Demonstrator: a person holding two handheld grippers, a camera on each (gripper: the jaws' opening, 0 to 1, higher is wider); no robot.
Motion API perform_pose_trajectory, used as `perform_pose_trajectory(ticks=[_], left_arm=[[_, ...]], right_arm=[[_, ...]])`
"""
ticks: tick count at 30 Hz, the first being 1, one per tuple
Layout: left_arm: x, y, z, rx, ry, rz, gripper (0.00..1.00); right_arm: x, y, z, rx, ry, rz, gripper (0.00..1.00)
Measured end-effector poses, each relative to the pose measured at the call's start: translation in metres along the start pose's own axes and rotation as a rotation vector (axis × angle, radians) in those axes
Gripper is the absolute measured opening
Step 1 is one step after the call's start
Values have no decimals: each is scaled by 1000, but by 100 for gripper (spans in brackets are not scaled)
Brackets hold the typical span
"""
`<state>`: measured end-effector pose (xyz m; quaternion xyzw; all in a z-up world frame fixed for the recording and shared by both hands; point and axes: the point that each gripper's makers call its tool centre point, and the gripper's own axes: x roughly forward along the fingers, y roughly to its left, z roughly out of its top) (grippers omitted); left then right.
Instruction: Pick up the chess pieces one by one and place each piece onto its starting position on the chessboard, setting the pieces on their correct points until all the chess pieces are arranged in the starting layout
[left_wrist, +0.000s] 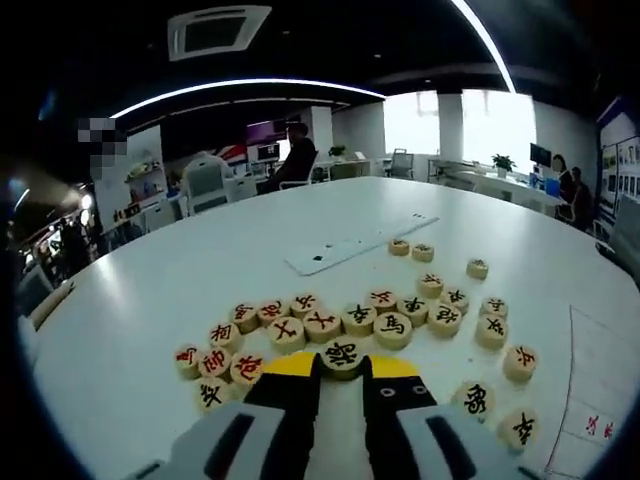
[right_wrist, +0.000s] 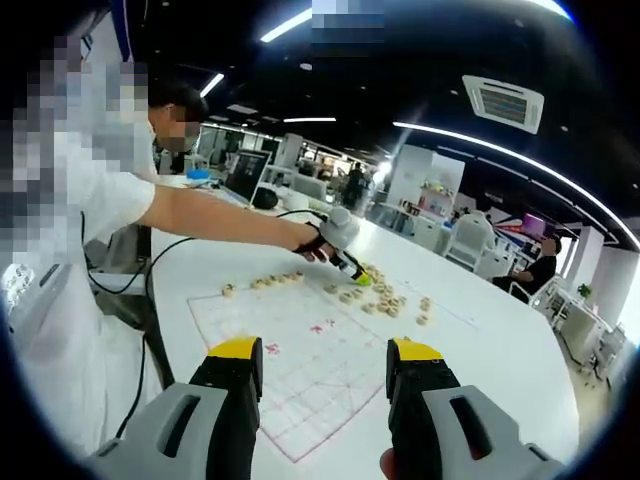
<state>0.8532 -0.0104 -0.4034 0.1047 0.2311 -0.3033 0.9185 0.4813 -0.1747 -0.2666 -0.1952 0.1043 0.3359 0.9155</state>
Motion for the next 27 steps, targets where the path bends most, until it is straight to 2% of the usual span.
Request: perform_pose_trajectory(ticks=[5,10,11,12,17,20,24,27], left_arm=[[-13,2,-4,30,14,-10,19],[-51,-5,-4,56,2,-54,19],[-93,-19,-7,84,-26,-127,19],[-103,-21,-8,84,-33,-143,19],[-150,-34,-20,112,-37,-187,19],[-171,-44,-24,115,-53,-234,19],[-202,-60,-39,144,-48,-287,19],[-219,-66,-45,153,-47,-310,19]], right_arm=[[2,0,-3,1,7,5,50],[0,4,1,-8,1,10,50],[0,5,2,-9,-1,10,50],[0,5,2,-10,-4,10,50],[1,6,4,-14,-2,13,50],[1,9,5,-19,-3,18,50],[0,13,4,-28,4,31,51],[1,14,3,-29,8,37,51]])
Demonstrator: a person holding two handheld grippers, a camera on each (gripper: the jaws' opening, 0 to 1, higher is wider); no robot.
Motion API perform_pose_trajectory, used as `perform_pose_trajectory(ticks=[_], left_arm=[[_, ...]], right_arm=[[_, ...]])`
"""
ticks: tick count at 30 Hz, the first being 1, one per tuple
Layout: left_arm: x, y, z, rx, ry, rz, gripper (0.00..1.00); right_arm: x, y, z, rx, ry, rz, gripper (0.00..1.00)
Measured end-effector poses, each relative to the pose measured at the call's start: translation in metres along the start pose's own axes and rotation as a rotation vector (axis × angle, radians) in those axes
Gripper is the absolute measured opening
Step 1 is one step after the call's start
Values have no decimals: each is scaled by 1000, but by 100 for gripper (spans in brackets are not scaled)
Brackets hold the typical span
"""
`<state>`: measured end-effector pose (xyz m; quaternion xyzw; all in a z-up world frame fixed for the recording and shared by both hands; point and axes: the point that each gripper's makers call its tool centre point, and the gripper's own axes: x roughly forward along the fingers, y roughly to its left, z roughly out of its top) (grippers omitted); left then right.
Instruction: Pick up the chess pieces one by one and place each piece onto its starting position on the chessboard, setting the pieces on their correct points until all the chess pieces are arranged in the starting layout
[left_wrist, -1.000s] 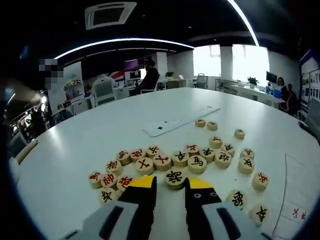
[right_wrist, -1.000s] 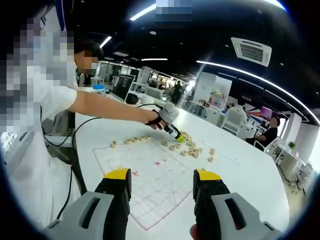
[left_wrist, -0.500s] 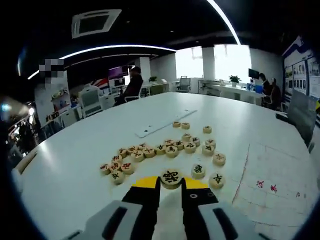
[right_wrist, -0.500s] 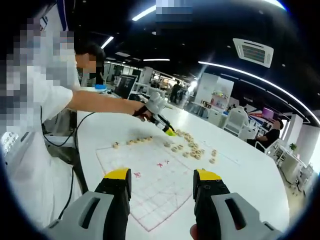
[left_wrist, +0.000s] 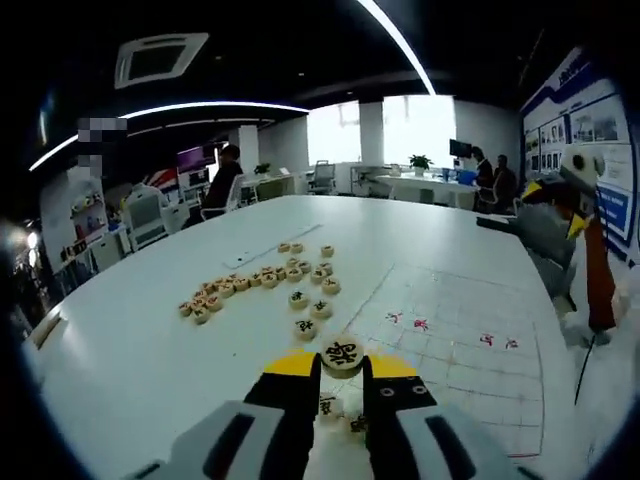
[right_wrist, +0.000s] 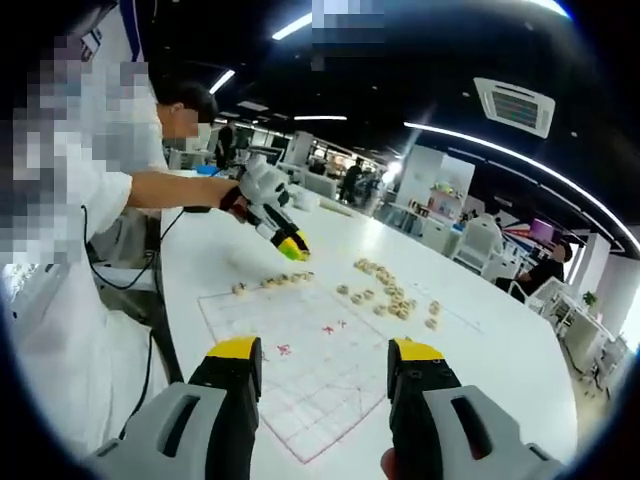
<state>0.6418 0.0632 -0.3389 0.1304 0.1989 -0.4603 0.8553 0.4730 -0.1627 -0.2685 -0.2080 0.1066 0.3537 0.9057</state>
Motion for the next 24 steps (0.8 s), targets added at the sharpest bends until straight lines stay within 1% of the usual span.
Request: perform_pose_trajectory(ticks=[5,8,10,12,13,16,19,24], left_arm=[[-19,-23,-10,18,22,-48,19],[-26,-37,-18,24,41,-96,19],[-29,-49,-29,6,68,-135,19],[-29,-56,-39,6,99,-146,19],[-28,-60,-47,20,126,-154,19],[-25,-65,-56,23,144,-169,19],[-20,-68,-60,19,157,-178,19],[-17,-66,-67,27,185,-174,19]], right_arm=[[-1,3,2,-6,-6,10,52],[-1,5,1,-13,1,20,53],[-1,7,1,-15,2,23,53],[-1,7,2,-18,2,25,53],[-1,8,2,-19,2,26,53],[-1,8,1,-20,3,26,53],[-3,7,1,-19,2,22,53],[-4,6,1,-19,2,19,53]])
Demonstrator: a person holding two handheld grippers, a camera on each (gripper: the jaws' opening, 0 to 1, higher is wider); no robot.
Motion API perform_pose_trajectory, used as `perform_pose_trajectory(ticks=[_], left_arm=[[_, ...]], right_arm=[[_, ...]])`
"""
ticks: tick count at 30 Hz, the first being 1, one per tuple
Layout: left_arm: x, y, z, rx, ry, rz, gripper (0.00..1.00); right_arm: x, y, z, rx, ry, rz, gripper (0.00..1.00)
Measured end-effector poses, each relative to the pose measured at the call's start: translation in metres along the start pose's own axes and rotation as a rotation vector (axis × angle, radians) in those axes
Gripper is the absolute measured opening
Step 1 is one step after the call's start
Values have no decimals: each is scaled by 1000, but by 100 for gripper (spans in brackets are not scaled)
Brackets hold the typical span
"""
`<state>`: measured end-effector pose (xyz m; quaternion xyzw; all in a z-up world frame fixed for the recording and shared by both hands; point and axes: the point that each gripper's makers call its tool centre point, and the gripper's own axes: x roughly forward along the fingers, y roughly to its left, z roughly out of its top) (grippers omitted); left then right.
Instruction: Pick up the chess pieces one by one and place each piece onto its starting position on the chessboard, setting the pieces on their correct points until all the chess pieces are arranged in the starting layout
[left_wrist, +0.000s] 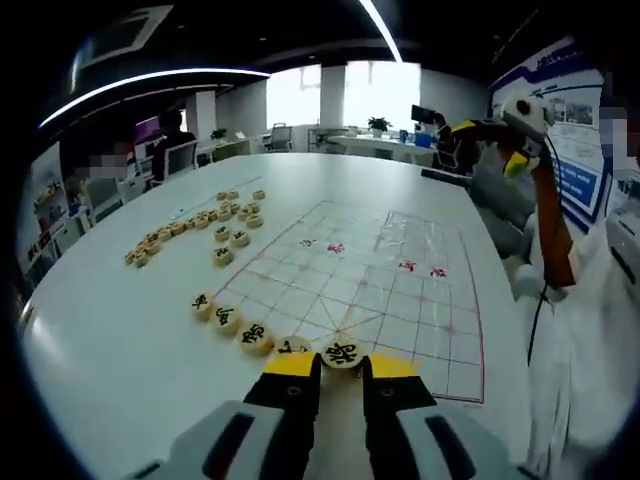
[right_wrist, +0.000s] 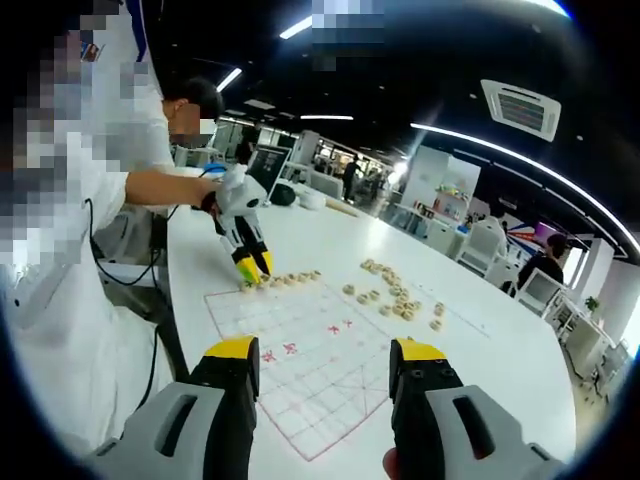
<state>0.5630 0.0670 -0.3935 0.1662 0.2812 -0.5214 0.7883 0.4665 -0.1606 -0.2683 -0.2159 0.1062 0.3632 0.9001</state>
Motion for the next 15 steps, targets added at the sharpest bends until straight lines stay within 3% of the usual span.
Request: perform_pose_trajectory(ticks=[15], left_arm=[[-1,-2,-2,-28,6,1,24]], right_arm=[[1,-1,0,-1,4,3,53]])
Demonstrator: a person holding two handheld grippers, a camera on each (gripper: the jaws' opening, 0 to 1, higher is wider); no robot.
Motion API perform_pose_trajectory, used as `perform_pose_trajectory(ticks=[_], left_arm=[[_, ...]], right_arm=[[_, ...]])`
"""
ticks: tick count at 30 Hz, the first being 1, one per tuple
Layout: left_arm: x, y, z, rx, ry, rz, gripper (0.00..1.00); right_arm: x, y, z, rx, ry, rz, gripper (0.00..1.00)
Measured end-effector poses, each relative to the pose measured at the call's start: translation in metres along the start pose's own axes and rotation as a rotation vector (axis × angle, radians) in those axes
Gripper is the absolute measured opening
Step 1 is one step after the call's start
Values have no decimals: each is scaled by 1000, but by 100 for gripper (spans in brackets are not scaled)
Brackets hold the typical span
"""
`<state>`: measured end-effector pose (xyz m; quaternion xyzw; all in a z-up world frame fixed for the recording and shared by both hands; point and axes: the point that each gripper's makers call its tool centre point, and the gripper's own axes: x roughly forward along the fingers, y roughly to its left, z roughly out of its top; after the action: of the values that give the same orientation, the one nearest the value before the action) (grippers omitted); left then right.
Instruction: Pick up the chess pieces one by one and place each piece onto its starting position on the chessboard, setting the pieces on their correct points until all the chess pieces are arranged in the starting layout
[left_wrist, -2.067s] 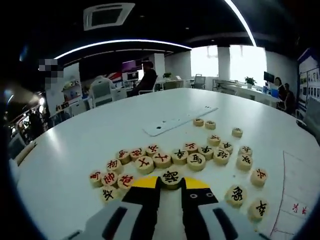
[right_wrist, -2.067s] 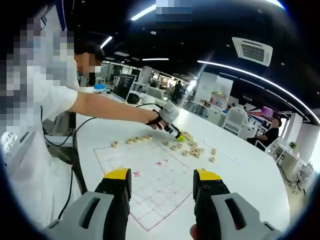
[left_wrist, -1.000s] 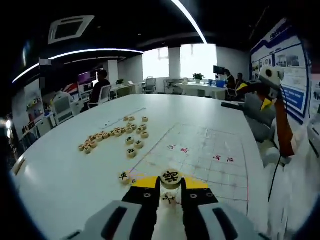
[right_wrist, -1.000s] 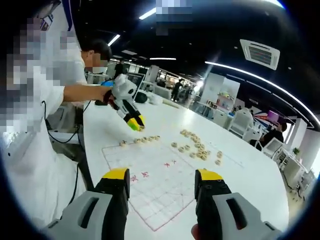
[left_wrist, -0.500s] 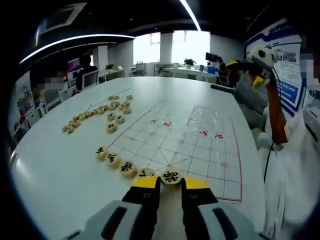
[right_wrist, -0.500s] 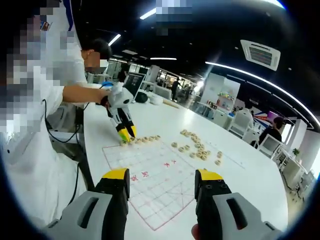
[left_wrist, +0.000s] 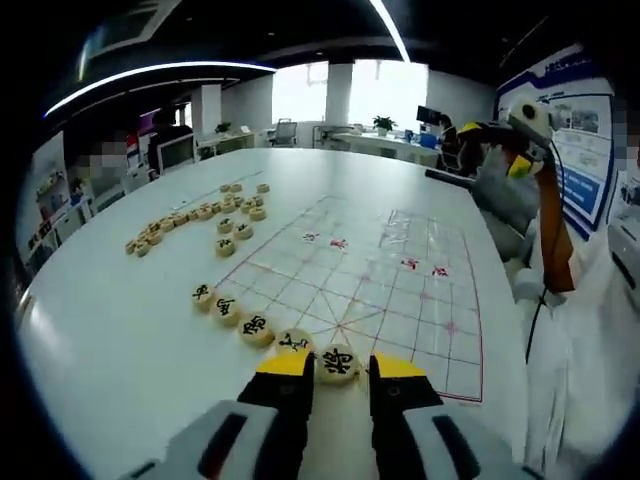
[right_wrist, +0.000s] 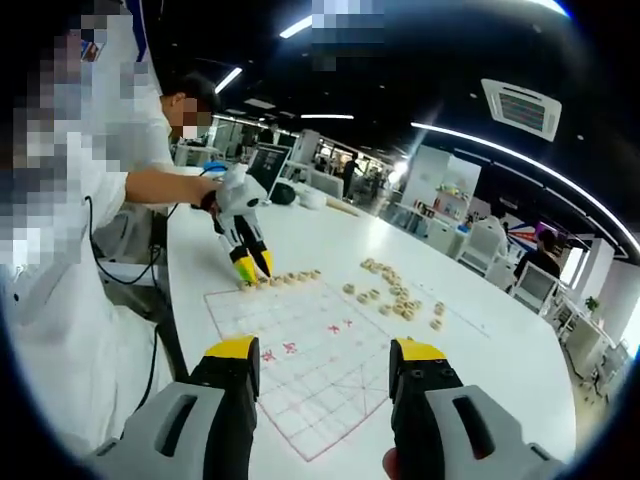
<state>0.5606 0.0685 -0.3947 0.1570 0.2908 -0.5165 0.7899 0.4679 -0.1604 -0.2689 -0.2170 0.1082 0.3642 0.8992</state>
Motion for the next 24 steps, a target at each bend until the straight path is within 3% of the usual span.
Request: perform_pose_trajectory(ticks=[9,18,24], left_arm=[[-8,12,13,0,-46,43,24],[-15,31,48,-41,-177,112,29],[-8,51,62,-36,-185,152,31]], right_arm=[[0,1,0,-2,-1,-1,52],[-1,0,0,-4,-2,-6,52],[-1,1,0,-4,-3,-6,52]])
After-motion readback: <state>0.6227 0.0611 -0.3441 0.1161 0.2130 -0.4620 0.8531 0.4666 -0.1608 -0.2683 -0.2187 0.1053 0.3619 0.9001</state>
